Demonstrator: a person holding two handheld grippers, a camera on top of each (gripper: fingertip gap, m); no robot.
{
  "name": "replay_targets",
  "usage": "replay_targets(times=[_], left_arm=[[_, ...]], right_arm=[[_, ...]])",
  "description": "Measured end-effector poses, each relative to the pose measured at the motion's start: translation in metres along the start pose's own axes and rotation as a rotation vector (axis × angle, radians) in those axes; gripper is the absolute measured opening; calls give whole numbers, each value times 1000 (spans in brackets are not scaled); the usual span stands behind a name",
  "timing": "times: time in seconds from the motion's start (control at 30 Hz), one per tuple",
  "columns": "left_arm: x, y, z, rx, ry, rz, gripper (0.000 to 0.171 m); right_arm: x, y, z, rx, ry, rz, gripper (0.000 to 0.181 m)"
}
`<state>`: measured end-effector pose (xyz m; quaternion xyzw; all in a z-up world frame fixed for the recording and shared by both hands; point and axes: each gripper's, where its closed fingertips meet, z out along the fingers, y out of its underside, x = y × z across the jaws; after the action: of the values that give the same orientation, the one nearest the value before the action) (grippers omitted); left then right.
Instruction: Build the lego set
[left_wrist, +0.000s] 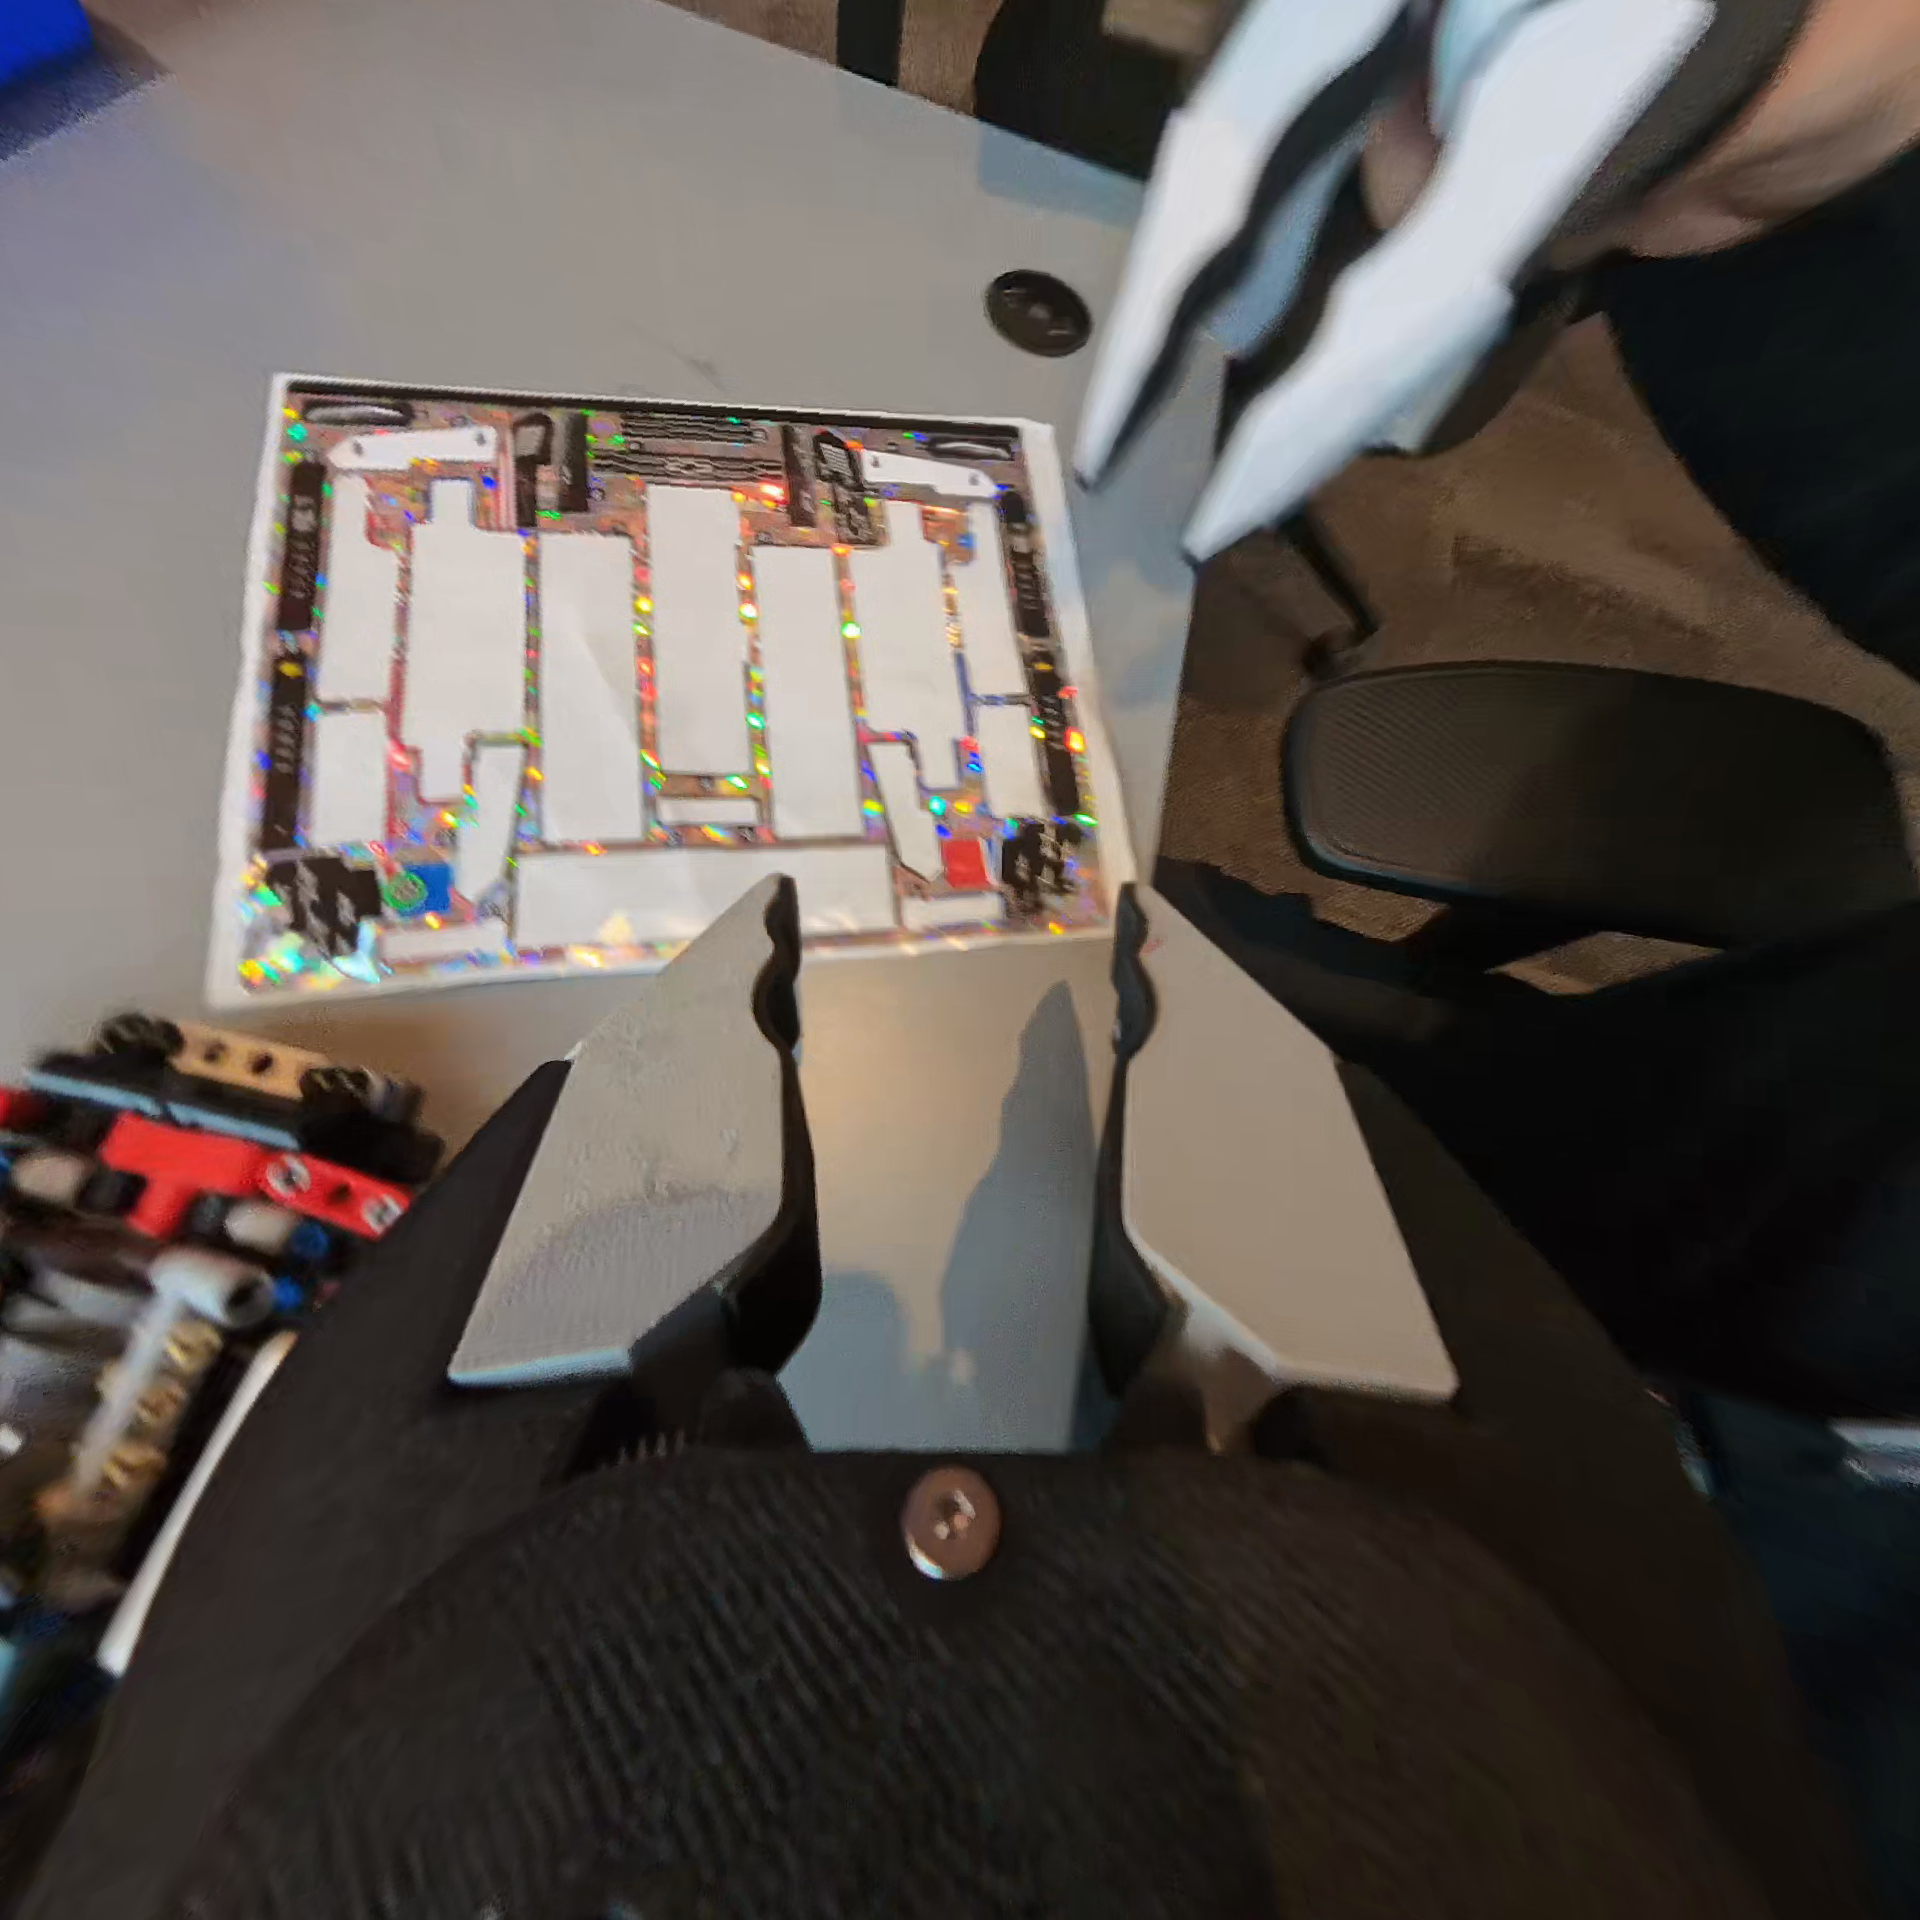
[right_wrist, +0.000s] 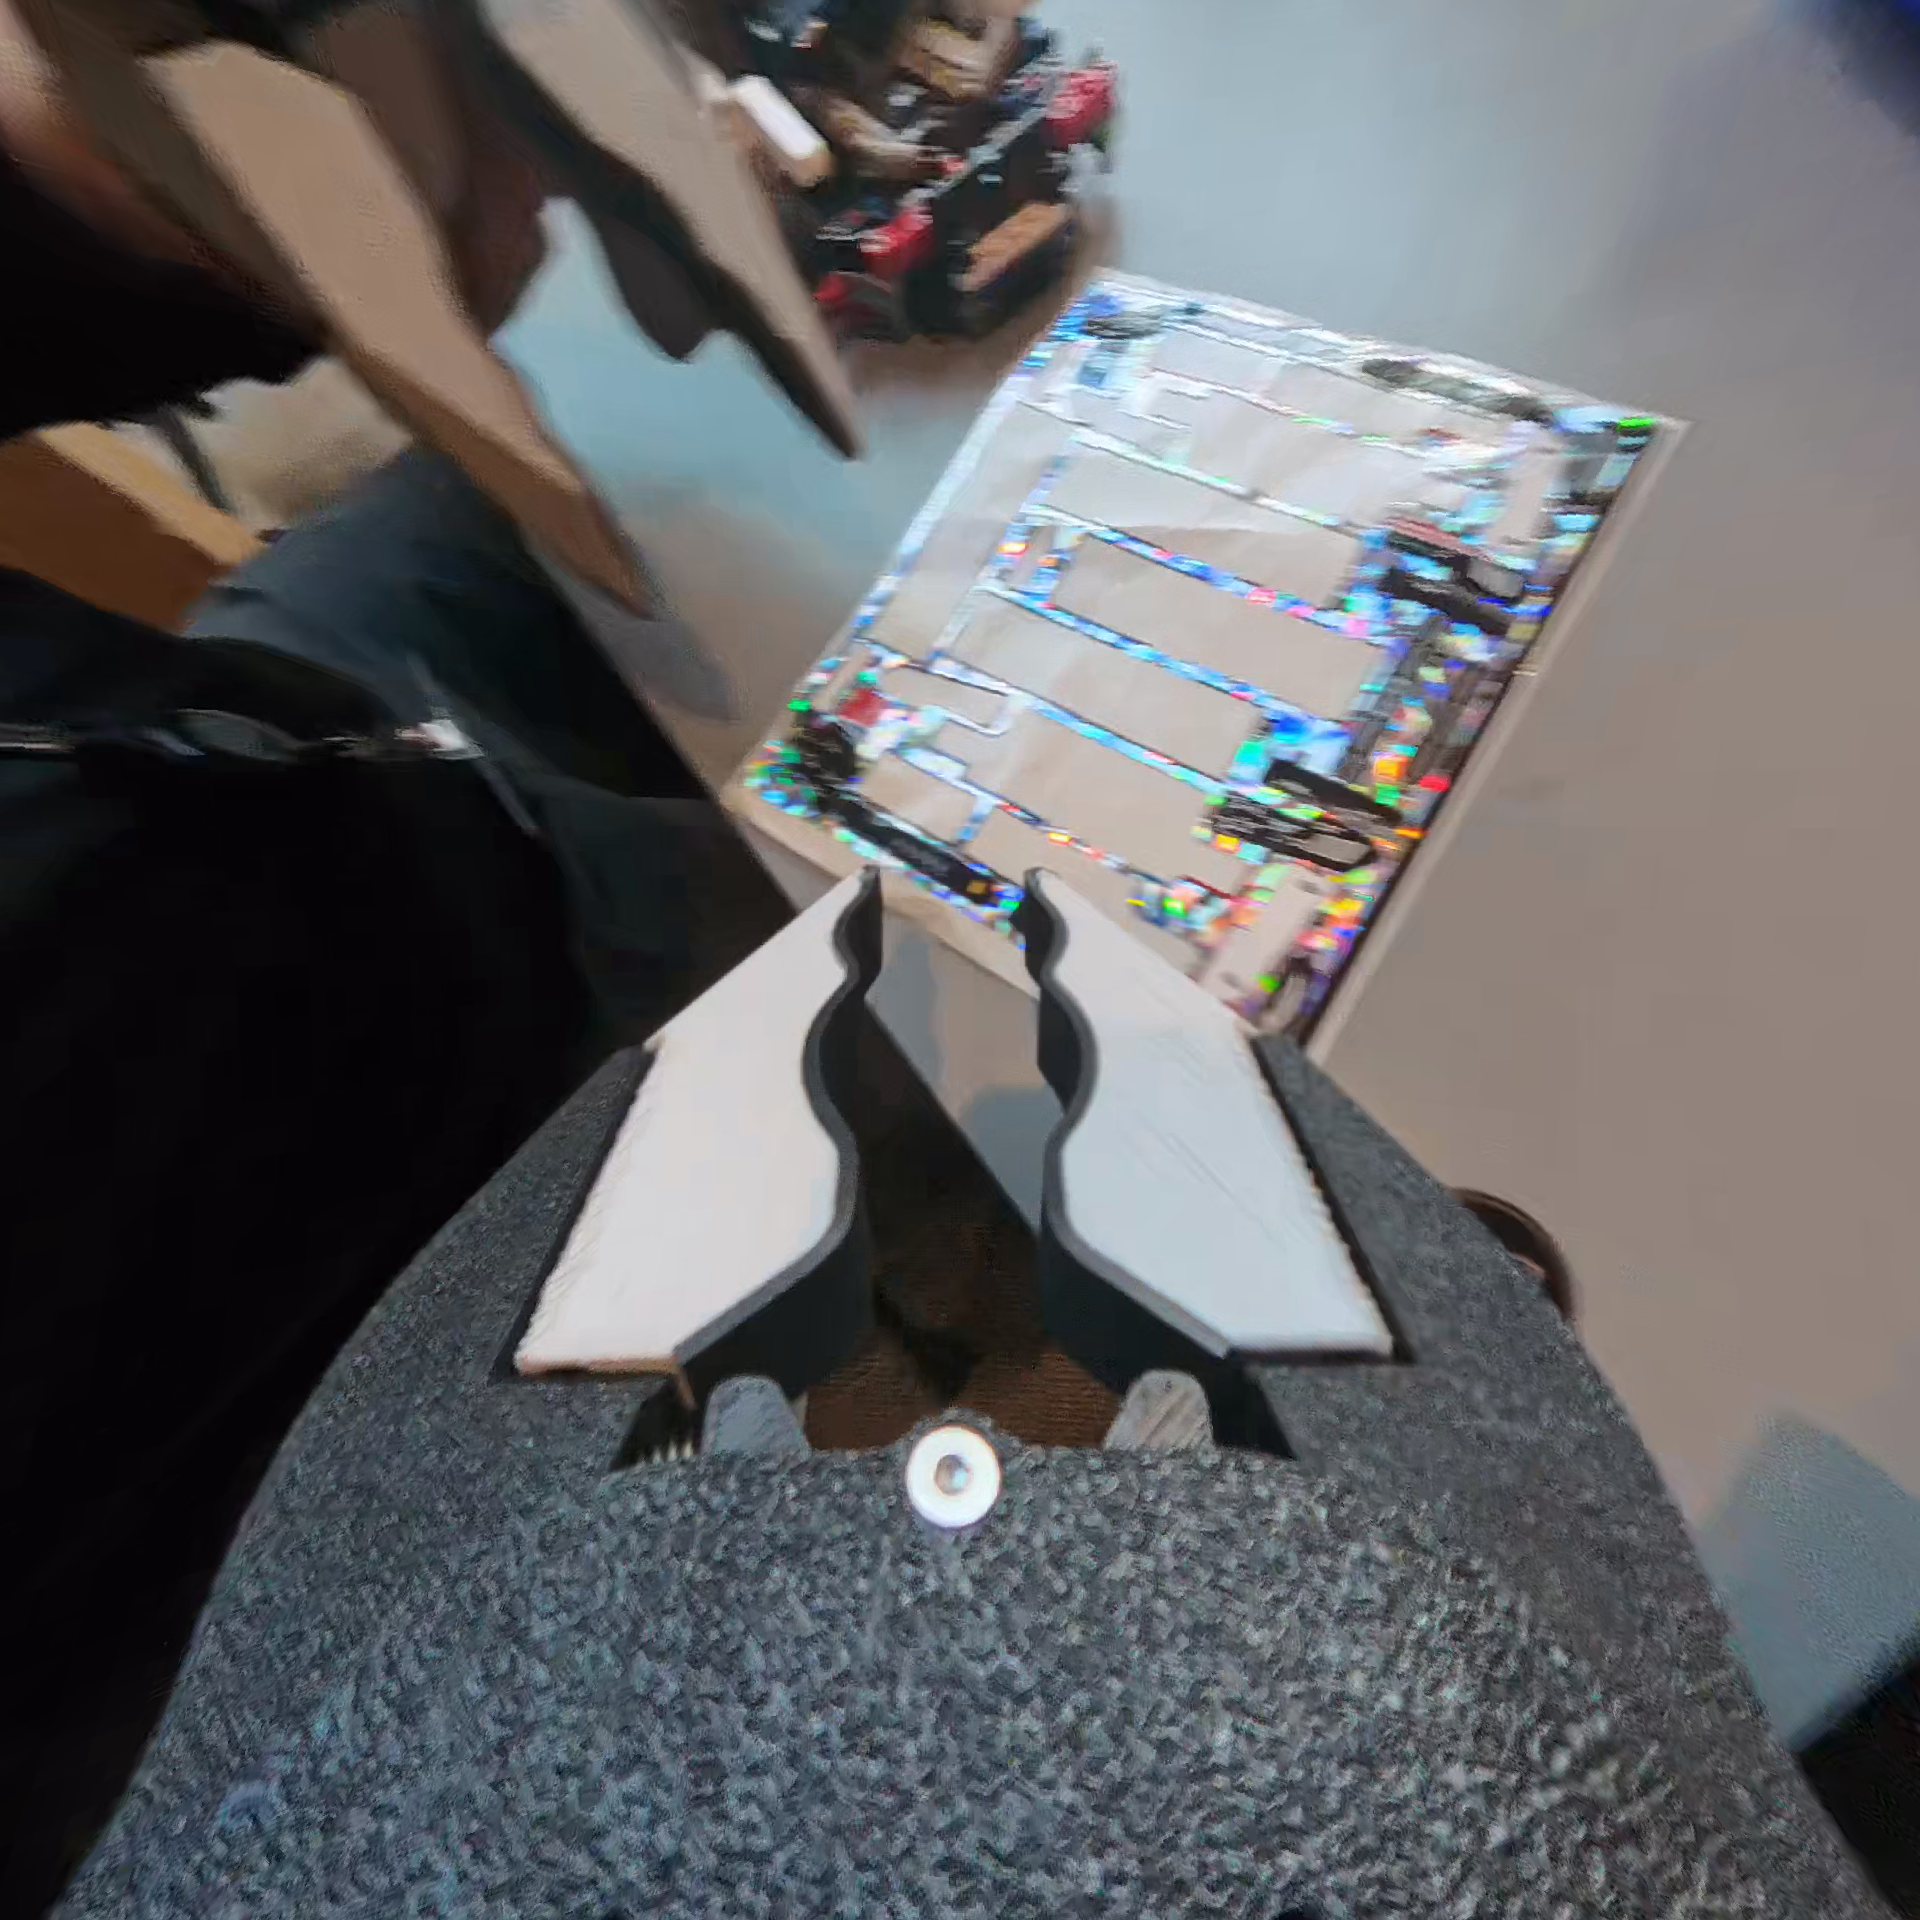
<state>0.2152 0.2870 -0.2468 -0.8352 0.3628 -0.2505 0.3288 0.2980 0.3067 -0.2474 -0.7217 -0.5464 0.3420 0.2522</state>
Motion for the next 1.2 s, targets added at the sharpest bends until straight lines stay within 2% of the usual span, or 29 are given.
replay_targets(times=[0.07,0.13,0.17,0.2,0.23,0.37,0.47,0.53,0.6,0.7,0.8,0.87,1.0,1.03,1.1,1.2], left_arm=[[-18,0,15,-84,-51,11,58],[-23,10,30,-184,-42,-23,64],[-21,10,37,-190,-15,-49,62],[-18,7,39,-168,7,-75,55],[-13,5,41,-170,38,-109,51],[21,-5,54,-145,206,-242,46],[73,-12,71,-161,423,-286,37],[82,-21,77,-148,430,-278,41],[79,-38,69,-87,404,-253,42],[51,-52,41,-1,272,-220,55],[7,-27,21,-43,49,-171,59],[-9,-6,17,-70,-17,-177,60],[-2,22,22,-106,0,-199,57],[3,22,24,-88,9,-193,51],[13,20,28,-65,32,-200,51],[48,13,38,-34,172,-267,52]], right_arm=[[-4,4,12,-42,0,17,26],[11,16,20,-126,75,29,27],[22,24,21,-169,115,38,25],[33,29,19,-204,157,39,20],[45,31,16,-220,192,28,0],[90,25,9,-294,304,-2,0],[119,4,24,-329,332,-62,0],[134,-12,34,-392,389,-123,6],[130,-28,37,-437,411,-166,12],[117,-56,19,-316,453,-170,3],[95,-60,-9,-140,436,-80,12],[77,-48,-20,-43,388,13,18],[44,-2,-10,-21,300,123,20],[38,8,-4,-34,285,138,19],[30,25,10,-84,256,156,20],[46,28,18,-120,342,78,16]])
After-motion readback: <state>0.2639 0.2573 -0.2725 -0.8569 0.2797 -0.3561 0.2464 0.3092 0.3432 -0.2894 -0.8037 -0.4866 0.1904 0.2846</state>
